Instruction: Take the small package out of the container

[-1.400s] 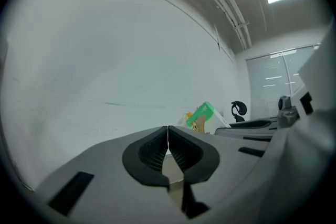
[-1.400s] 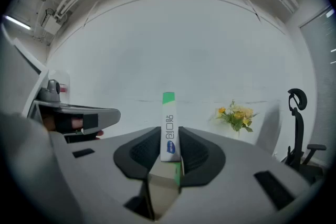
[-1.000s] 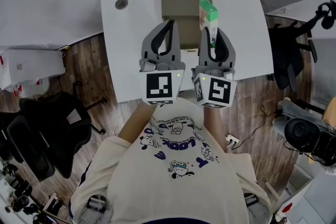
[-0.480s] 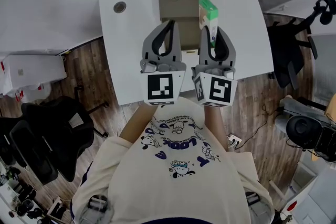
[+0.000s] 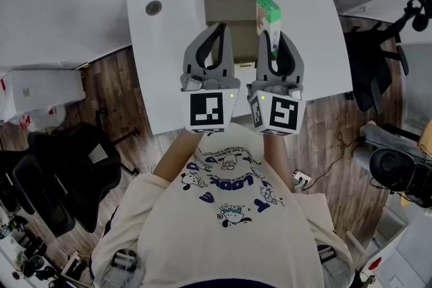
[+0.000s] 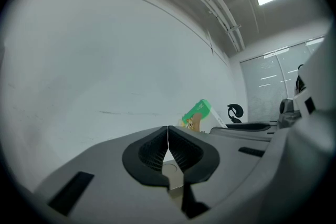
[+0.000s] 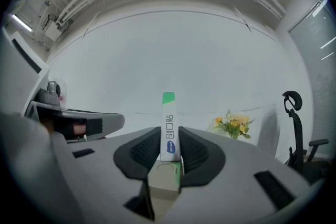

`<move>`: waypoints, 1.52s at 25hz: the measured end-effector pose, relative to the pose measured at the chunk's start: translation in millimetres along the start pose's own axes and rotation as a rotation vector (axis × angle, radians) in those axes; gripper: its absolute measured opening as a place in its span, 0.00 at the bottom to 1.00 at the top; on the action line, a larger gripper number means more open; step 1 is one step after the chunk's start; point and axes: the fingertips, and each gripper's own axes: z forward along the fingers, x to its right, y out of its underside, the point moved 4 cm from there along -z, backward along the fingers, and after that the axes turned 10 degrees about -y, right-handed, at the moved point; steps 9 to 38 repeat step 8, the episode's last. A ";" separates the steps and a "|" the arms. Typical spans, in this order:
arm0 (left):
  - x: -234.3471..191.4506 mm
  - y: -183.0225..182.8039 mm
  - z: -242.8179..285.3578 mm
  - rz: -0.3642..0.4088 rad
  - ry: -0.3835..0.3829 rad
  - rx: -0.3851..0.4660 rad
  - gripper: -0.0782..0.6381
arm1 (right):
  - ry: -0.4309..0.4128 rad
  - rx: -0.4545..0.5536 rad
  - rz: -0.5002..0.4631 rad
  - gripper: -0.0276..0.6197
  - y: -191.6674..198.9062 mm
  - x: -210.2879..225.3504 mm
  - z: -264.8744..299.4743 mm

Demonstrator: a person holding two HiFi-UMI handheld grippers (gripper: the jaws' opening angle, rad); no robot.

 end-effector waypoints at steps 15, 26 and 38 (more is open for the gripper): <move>-0.9 1.3 0.5 0.003 -0.003 -0.004 0.13 | -0.003 -0.006 0.002 0.21 3.4 -0.8 0.7; -0.9 1.3 0.5 0.003 -0.003 -0.004 0.13 | -0.003 -0.006 0.002 0.21 3.4 -0.8 0.7; -0.9 1.3 0.5 0.003 -0.003 -0.004 0.13 | -0.003 -0.006 0.002 0.21 3.4 -0.8 0.7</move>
